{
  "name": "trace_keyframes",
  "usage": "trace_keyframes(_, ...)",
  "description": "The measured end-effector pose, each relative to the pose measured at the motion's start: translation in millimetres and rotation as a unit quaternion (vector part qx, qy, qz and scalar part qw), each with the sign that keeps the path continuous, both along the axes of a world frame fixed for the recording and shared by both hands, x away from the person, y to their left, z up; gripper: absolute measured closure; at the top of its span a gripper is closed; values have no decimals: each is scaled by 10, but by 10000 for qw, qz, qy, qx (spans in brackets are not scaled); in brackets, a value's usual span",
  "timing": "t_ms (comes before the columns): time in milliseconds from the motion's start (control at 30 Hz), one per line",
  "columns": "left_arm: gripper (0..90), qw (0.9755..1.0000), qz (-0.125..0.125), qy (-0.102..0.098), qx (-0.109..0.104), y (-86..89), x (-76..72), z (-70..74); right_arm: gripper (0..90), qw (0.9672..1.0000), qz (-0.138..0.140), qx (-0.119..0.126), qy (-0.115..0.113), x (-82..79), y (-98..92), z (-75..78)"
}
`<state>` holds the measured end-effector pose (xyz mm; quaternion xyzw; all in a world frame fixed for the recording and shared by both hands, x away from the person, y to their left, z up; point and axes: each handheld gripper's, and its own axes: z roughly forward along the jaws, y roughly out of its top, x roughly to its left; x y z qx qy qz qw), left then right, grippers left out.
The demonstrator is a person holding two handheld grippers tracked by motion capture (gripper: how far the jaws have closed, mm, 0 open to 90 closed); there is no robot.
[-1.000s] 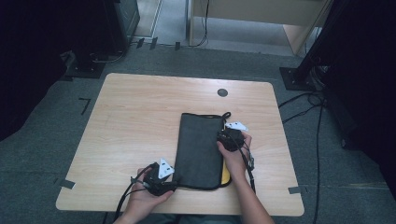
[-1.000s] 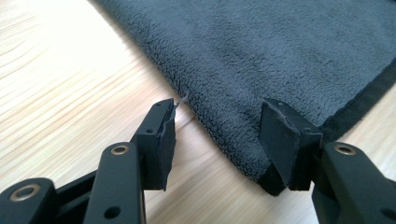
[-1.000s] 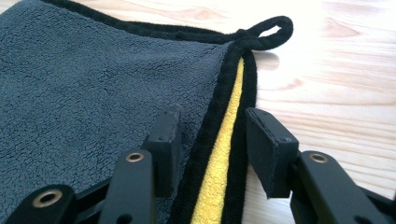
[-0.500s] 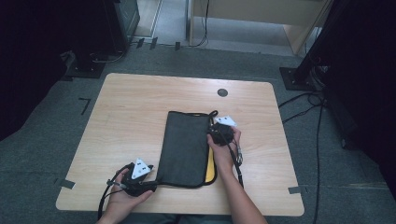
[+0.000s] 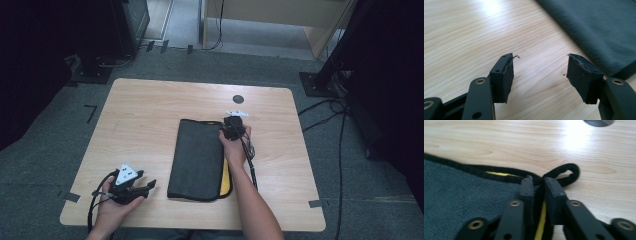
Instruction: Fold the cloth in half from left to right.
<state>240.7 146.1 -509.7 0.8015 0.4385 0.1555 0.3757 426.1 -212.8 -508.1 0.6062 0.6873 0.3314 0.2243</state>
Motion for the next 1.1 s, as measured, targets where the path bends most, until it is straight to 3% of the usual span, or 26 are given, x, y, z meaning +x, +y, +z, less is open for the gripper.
trace_keyframes(100,388,9999,95,50,-119,60,19,0,867,9999,71,-120,1,14,20,8)
trace_keyframes(233,390,9999,125,15,-78,63,18,-1,873,9991,122,23,-404,16,-1,93)
trace_keyframes(300,390,9998,150,32,-81,67,24,-3,872,9986,102,-108,-501,33,17,122)
trace_keyframes(400,389,9998,165,17,-51,60,21,-8,863,9985,91,-374,-389,97,35,69)
trace_keyframes(467,387,9999,131,6,18,47,14,-18,800,9985,95,-453,-294,135,18,-3)
trace_keyframes(533,384,9999,99,12,85,26,8,-32,679,9994,8,-273,-234,141,-39,-41)
trace_keyframes(600,379,9999,66,18,157,9,6,-41,639,9996,-51,-2,-290,82,-122,-11)
trace_keyframes(733,373,9998,34,0,202,-14,5,-51,650,9989,136,102,-447,-216,-219,116)
trace_keyframes(833,370,9997,53,-32,234,-30,-1,-57,668,9975,539,90,-442,-562,-235,191)
trace_keyframes(900,369,9996,48,-56,275,-42,-7,-60,698,9967,615,182,-489,-830,-239,223)
trace_keyframes(933,368,9995,50,-75,289,-50,-8,-63,710,9964,648,271,-471,-959,-246,231)
trace_keyframes(967,368,9995,50,-75,289,-50,-8,-63,710,9964,648,271,-471,-959,-246,231)
trace_keyframes(1000,366,9993,42,-115,341,-65,-12,-68,752,9956,789,393,-333,-1230,-248,224)
trace_keyframes(1100,364,9992,50,-150,369,-71,-16,-73,788,9939,938,547,-181,-1530,-223,168)
